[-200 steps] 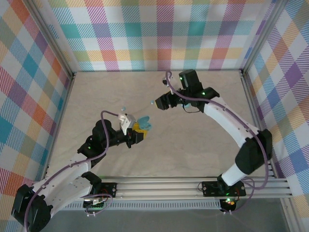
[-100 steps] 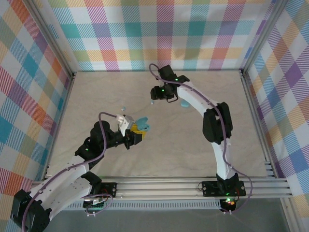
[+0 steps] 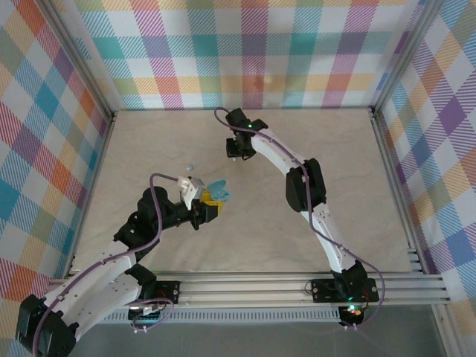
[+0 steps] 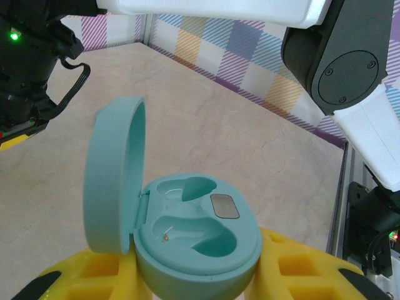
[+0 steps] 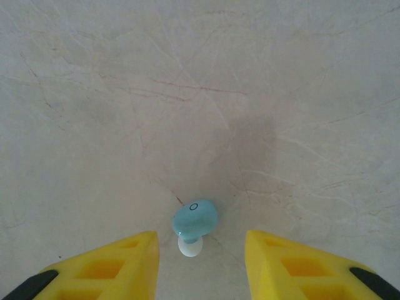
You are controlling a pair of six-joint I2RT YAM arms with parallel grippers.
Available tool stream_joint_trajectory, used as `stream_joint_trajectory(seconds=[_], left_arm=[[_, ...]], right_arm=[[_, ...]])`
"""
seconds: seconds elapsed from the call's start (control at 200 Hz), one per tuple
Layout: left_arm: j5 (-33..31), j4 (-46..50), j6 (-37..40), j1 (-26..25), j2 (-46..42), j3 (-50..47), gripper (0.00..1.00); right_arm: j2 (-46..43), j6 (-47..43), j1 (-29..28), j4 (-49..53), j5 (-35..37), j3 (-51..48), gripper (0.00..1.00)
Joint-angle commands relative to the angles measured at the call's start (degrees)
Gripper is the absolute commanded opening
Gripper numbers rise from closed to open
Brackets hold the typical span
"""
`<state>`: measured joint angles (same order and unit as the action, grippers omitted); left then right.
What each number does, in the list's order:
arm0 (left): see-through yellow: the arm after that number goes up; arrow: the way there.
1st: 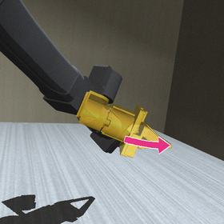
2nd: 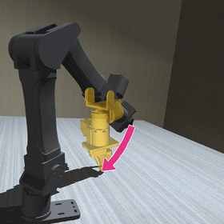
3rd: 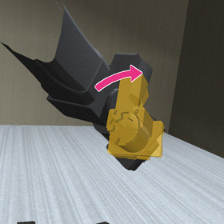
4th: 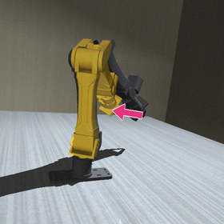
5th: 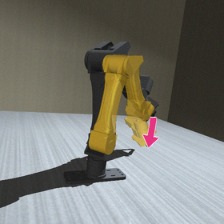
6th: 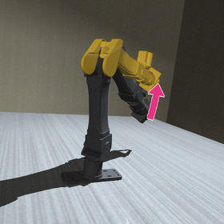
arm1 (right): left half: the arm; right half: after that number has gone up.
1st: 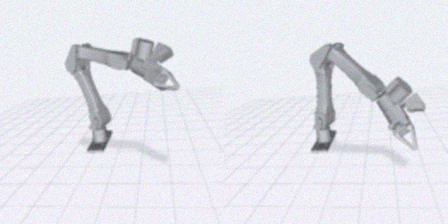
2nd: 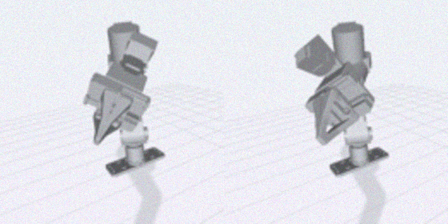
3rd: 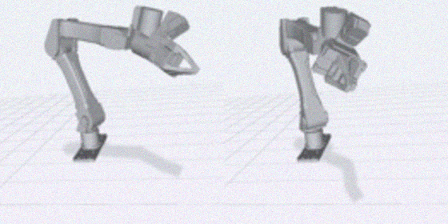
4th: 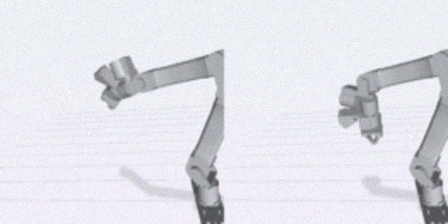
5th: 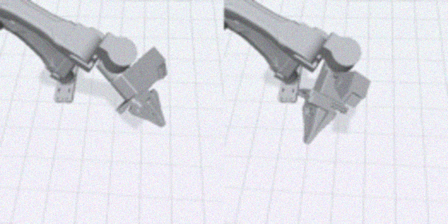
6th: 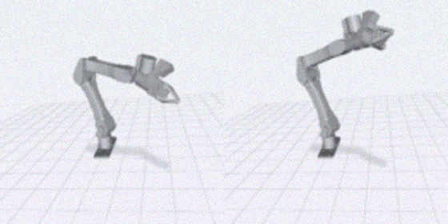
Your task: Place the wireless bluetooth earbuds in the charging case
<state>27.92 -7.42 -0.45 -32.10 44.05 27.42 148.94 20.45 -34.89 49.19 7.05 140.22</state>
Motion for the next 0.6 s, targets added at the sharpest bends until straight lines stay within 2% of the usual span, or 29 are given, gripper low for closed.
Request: stream_joint_trajectory(seconds=[0.0,0.245,0.595], left_arm=[[0.29,-0.09,0.45,0.37,-0.8,-0.43,0.13],[0.12,0.36,0.23,0.41,-2.21,-1.01,0.13],[-0.32,0.61,-0.08,0.37,-3.71,-1.84,0.14]], right_arm=[[1.23,1.24,-0.55,0.4,1.51,2.34,0.42],[3.24,1.78,-1.05,-0.74,1.31,2.3,0.41],[5.06,1.79,-1.23,-1.37,0.84,2.69,0.34]])
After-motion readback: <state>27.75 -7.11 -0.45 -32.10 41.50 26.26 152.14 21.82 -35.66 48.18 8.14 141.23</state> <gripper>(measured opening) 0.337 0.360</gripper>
